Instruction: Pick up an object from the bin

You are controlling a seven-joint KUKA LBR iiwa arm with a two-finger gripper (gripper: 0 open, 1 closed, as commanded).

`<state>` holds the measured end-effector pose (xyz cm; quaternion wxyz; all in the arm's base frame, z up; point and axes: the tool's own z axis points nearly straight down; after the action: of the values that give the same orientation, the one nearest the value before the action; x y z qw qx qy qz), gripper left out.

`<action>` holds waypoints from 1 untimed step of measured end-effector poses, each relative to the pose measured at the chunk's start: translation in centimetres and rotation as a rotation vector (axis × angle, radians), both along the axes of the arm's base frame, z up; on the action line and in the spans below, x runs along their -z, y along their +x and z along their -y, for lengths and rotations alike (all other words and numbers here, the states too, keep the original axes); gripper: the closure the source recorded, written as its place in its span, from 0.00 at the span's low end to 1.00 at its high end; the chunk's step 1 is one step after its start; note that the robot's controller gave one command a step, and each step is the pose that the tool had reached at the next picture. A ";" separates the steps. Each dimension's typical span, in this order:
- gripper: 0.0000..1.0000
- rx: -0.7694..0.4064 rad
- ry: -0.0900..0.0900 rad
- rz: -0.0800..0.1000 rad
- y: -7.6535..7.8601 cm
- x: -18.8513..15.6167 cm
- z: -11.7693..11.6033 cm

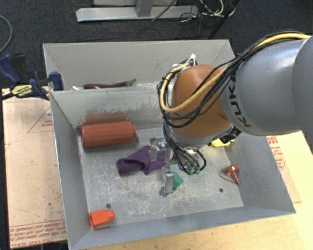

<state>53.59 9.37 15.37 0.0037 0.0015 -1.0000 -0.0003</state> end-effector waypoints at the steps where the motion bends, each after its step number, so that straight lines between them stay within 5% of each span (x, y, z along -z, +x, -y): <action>1: 0.00 0.002 0.001 0.008 0.2 -0.4 0.0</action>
Offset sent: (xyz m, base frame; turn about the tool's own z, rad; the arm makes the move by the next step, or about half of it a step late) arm 0.0488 0.0214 -0.0491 -0.0203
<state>53.77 9.34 15.81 -0.0001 0.0004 -1.0000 -0.0007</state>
